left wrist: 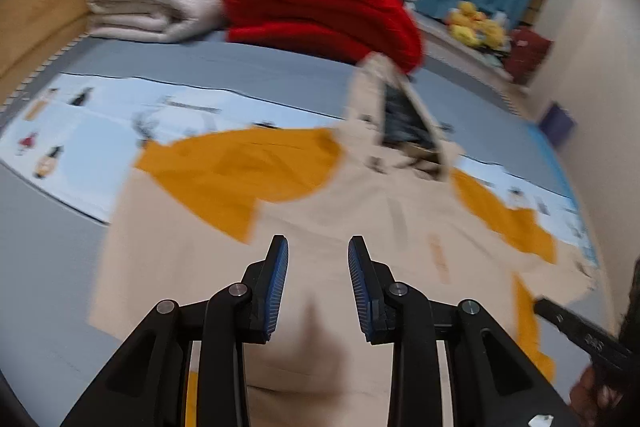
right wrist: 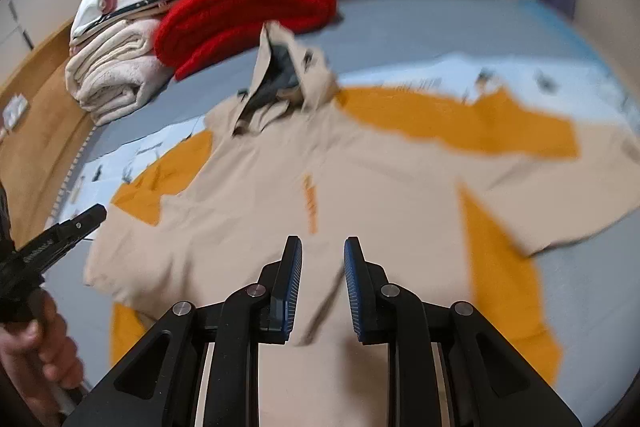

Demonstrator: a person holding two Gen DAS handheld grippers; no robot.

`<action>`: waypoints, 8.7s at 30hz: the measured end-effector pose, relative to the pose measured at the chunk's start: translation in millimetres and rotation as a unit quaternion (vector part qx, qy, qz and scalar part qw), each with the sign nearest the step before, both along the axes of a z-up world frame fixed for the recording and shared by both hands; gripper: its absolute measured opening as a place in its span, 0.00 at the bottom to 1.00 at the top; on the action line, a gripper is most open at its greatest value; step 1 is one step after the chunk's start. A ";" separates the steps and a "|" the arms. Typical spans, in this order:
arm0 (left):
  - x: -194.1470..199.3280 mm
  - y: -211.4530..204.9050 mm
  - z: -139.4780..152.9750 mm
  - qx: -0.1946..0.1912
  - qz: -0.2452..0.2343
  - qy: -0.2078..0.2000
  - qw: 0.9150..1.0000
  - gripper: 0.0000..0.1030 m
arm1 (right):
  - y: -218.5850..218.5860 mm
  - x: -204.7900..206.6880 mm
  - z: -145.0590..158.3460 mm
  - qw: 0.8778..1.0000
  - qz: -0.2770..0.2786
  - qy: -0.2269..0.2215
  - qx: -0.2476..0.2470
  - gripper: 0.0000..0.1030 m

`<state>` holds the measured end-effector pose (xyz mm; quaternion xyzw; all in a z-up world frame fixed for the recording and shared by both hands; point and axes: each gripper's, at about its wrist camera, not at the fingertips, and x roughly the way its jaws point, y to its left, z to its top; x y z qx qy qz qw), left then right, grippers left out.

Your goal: Fold large clothes

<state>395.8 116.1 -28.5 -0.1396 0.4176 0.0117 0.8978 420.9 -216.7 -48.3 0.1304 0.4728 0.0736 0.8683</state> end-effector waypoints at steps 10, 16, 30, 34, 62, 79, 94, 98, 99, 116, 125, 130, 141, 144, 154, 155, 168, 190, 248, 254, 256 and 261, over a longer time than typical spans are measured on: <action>16.5 74.5 5.5 0.005 0.086 -0.004 0.996 0.27 | 22.0 17.3 -96.3 0.985 -0.024 0.161 0.063 0.44; 18.3 103.9 4.0 0.009 0.125 0.000 0.992 0.27 | 26.3 15.8 -125.6 0.973 -0.038 0.210 0.086 0.43; 35.8 125.5 -14.4 -0.009 0.156 0.031 0.987 0.27 | -36.2 60.7 -29.4 0.994 -0.103 -0.020 -0.011 0.05; 49.9 112.9 -39.8 -0.050 0.120 0.079 0.988 0.27 | -86.5 78.8 -41.8 0.988 -0.153 0.015 -0.025 0.05; 44.6 72.2 -119.8 -0.006 0.059 0.257 0.965 0.21 | -125.6 96.6 -123.2 0.973 -0.141 0.171 0.068 0.18; 37.1 22.8 -94.8 0.018 0.000 0.220 0.975 0.30 | -127.3 92.8 -98.4 0.980 -0.152 0.126 0.016 0.19; 19.5 -50.6 -40.1 0.052 -0.062 0.095 0.992 0.31 | -148.7 42.2 -23.0 0.988 -0.141 0.001 -0.055 0.19; 18.2 -58.4 -39.5 0.055 -0.072 0.087 0.992 0.31 | -178.8 33.0 -19.8 0.986 -0.158 -0.005 -0.058 0.19; 18.6 -59.8 -40.0 0.055 -0.075 0.087 0.992 0.31 | -190.1 32.0 -19.6 0.984 -0.167 -0.006 -0.060 0.19; 53.9 -62.1 -60.2 0.059 -0.077 0.113 0.989 0.31 | -424.0 1.7 -75.0 0.919 -0.392 -0.002 -0.037 0.19; 66.8 -59.1 -67.8 0.053 -0.072 0.121 0.989 0.31 | -490.5 -15.5 -125.2 0.880 -0.473 0.028 0.031 0.26; 68.6 -59.3 -72.2 0.052 -0.074 0.127 0.988 0.31 | -510.3 -24.9 -145.0 0.858 -0.507 0.024 0.080 0.27; 66.2 -55.6 -69.8 0.049 -0.072 0.122 0.989 0.31 | -507.1 -16.3 -117.3 0.850 -0.518 -0.053 0.077 0.03; 64.9 -46.9 -65.6 0.043 -0.061 0.120 0.990 0.31 | -473.5 2.2 -74.3 0.866 -0.490 -0.094 0.023 0.03; 52.6 -7.3 -41.6 0.014 -0.027 0.103 0.994 0.31 | -248.7 58.8 48.8 0.949 -0.235 -0.207 -0.044 0.02; 51.1 -2.9 -39.9 0.011 -0.024 0.102 0.994 0.31 | -215.4 62.5 53.0 0.958 -0.194 -0.207 -0.039 0.02; 41.9 42.2 -28.1 -0.031 -0.004 0.118 0.993 0.31 | 61.2 52.1 -11.5 0.992 0.111 -0.005 0.057 0.05; 53.5 -43.2 -34.8 -0.028 -0.119 0.087 0.989 0.22 | -84.1 71.5 -95.7 0.990 -0.074 0.100 0.060 0.34; 53.7 78.7 -126.5 -0.216 0.120 0.240 0.939 0.25 | -52.7 88.3 -110.1 0.981 -0.126 0.147 0.004 0.23; 43.7 81.4 -113.4 -0.235 0.155 0.201 0.938 0.03 | -50.3 87.0 -99.0 0.986 -0.114 0.121 0.022 0.23; 35.4 79.2 -96.4 -0.201 0.169 0.188 0.946 0.02 | -49.1 86.7 -96.7 0.987 -0.111 0.117 0.025 0.23; 21.7 78.7 -92.9 -0.142 0.188 0.217 0.947 0.02 | -55.6 87.5 -108.7 0.981 -0.123 0.147 0.039 0.23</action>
